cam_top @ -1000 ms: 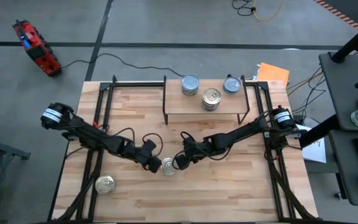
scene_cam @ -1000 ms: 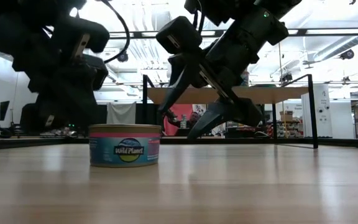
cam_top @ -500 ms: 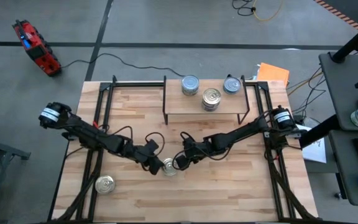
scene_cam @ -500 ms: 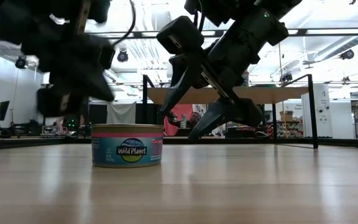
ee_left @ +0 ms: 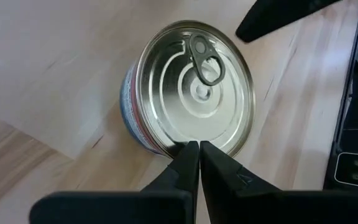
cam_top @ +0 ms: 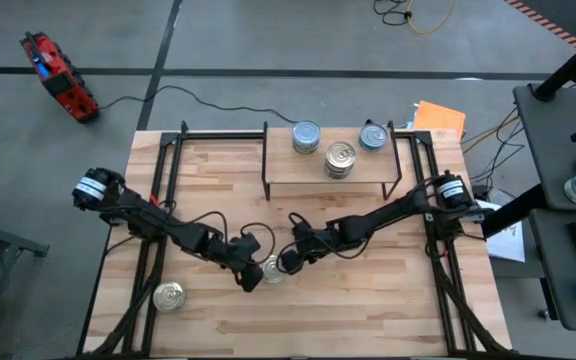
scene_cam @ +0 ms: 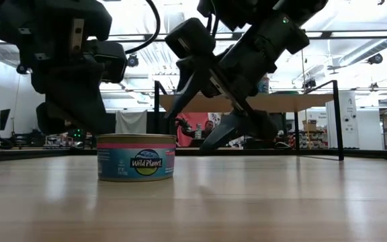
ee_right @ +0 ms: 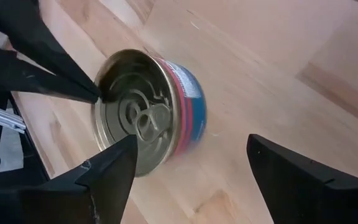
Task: Stack canned seafood by type on shelf
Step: Stack the blue-pink tuna can on top of the other blue-pink tuna cans
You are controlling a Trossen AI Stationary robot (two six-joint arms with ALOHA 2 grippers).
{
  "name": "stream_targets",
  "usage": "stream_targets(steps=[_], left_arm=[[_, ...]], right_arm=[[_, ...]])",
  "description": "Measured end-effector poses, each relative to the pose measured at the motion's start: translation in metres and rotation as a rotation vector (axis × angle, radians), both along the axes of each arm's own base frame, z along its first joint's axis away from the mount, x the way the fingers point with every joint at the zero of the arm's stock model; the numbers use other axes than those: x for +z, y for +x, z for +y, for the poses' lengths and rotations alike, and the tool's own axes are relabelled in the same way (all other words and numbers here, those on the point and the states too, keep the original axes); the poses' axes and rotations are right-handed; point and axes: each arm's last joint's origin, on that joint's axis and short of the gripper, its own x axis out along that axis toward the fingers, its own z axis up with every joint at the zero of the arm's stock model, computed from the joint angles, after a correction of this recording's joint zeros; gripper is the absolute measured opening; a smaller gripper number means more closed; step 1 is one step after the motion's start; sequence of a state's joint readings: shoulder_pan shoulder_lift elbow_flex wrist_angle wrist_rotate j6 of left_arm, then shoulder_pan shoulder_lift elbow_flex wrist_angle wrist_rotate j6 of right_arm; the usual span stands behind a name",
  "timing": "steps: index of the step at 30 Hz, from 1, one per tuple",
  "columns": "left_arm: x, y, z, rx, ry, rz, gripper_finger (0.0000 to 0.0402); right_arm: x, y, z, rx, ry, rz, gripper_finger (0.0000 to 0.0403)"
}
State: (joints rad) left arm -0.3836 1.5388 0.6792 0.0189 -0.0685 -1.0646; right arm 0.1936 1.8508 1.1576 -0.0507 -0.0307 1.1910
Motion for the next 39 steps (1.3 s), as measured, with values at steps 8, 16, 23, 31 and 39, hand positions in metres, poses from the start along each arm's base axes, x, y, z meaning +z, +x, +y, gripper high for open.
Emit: stream_targets(steps=[8, 16, 23, 31, 39], left_arm=[[-0.004, -0.003, -0.005, 0.003, 0.011, 0.003, 0.0001], [-0.007, -0.006, -0.008, 0.017, 0.011, 0.001, 0.0001], [-0.007, -0.005, -0.008, 0.018, 0.01, -0.004, 0.0001], [-0.007, -0.005, -0.008, 0.019, 0.012, -0.012, 0.0001], [-0.006, -0.005, -0.008, 0.021, 0.011, -0.018, 0.0001]], right_arm=[[-0.005, 0.006, 0.001, 0.013, 0.001, -0.044, 0.0308], [-0.003, 0.008, 0.002, 0.032, -0.01, -0.08, 0.032], [-0.001, 0.009, 0.002, 0.065, -0.04, -0.107, 0.0311], [-0.007, 0.014, 0.004, 0.075, -0.015, -0.144, 0.0313], [-0.016, 0.022, 0.006, 0.105, 0.007, -0.212, 0.0308]])
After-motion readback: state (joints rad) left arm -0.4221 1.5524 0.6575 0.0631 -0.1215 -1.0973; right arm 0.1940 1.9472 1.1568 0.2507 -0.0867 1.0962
